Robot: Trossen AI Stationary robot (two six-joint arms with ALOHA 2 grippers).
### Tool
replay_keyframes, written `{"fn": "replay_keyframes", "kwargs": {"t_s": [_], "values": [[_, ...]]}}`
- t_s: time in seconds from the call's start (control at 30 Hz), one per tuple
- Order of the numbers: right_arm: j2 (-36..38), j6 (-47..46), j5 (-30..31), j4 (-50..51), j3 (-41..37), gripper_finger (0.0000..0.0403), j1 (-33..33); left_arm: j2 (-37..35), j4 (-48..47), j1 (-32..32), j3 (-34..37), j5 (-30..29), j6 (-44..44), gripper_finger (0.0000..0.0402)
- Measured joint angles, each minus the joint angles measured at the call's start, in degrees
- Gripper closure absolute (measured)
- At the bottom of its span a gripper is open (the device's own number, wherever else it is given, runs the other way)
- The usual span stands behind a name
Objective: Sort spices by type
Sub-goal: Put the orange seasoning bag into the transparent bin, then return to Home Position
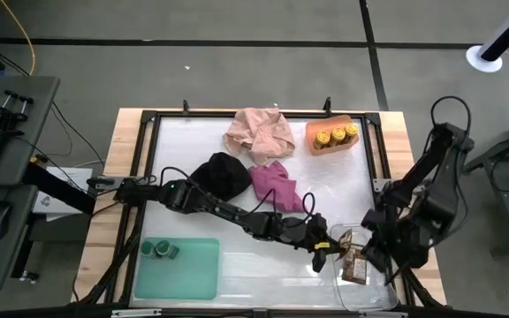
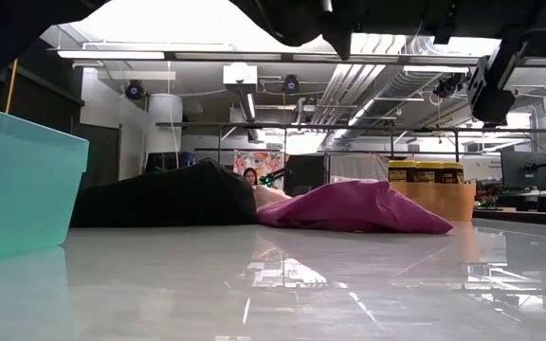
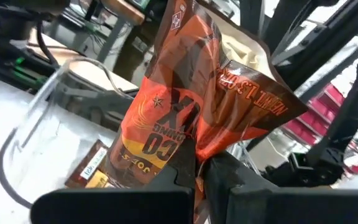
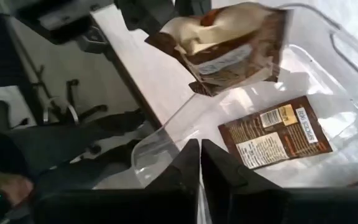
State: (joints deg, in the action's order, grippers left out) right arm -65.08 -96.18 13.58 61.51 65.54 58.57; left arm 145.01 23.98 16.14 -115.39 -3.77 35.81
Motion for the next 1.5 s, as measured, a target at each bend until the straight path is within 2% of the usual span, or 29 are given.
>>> {"fn": "replay_keyframes", "kwargs": {"t_s": [0.13, 0.27, 0.43, 0.6, 0.7, 0.83, 0.97, 1.07, 1.13, 1.2, 1.33, 1.5], "values": [[-2.9, 0.0, -0.1, -0.5, 0.0, 0.0398, -0.5, 0.0, -0.9, -0.1, 0.0, 1.4, 0.0, 0.04], [-3.5, -0.2, -0.1, -0.7, 0.0, 0.0401, -0.8, 0.0, -2.1, -0.1, 0.0, 1.4, -2.6, 0.0378], [-3.5, -0.4, -0.2, -0.6, 0.0, 0.0402, -0.8, 0.0, -3.1, 0.4, 0.0, 1.5, -6.1, 0.0314], [-3.5, -0.4, -0.2, -0.6, 0.0, 0.0402, -0.8, 0.0, -2.8, 0.4, 0.0, 2.0, -5.9, 0.0237], [-3.1, -0.4, -0.9, -0.6, 0.0, 0.0402, -0.8, -0.1, -2.8, 0.0, 0.0, 5.1, -4.2, 0.0203], [-3.0, 0.0, -4.1, -0.5, 0.0, 0.0402, -0.8, -1.5, -3.7, -1.0, 0.0, 13.8, -1.5, 0.0185], [-3.2, -0.4, -5.5, -0.6, 0.0, 0.0402, -0.4, -4.7, -8.9, -2.7, 0.0, 21.0, -2.4, 0.0191], [-3.2, -0.9, -6.0, -0.6, 0.0, 0.0402, 0.3, -7.9, -16.6, -3.8, 0.0, 22.6, -6.7, 0.0203], [-3.2, -1.6, -3.7, -0.7, 0.0, 0.0402, 1.1, -10.9, -22.4, -4.5, 0.2, 22.6, -10.9, 0.0213], [-3.2, -1.9, 1.2, -1.6, 0.0, 0.0402, 1.9, -14.6, -26.5, -5.3, 0.2, 22.5, -15.4, 0.0225], [-3.2, -1.2, 10.3, -2.2, 0.0, 0.0403, 2.3, -24.4, -31.5, -7.0, 3.8, 17.7, -23.0, 0.0267], [-3.2, 0.8, 17.4, -2.1, 0.0, 0.0402, 2.3, -39.4, -30.6, -8.2, 15.6, 5.0, -31.6, 0.038]]}}
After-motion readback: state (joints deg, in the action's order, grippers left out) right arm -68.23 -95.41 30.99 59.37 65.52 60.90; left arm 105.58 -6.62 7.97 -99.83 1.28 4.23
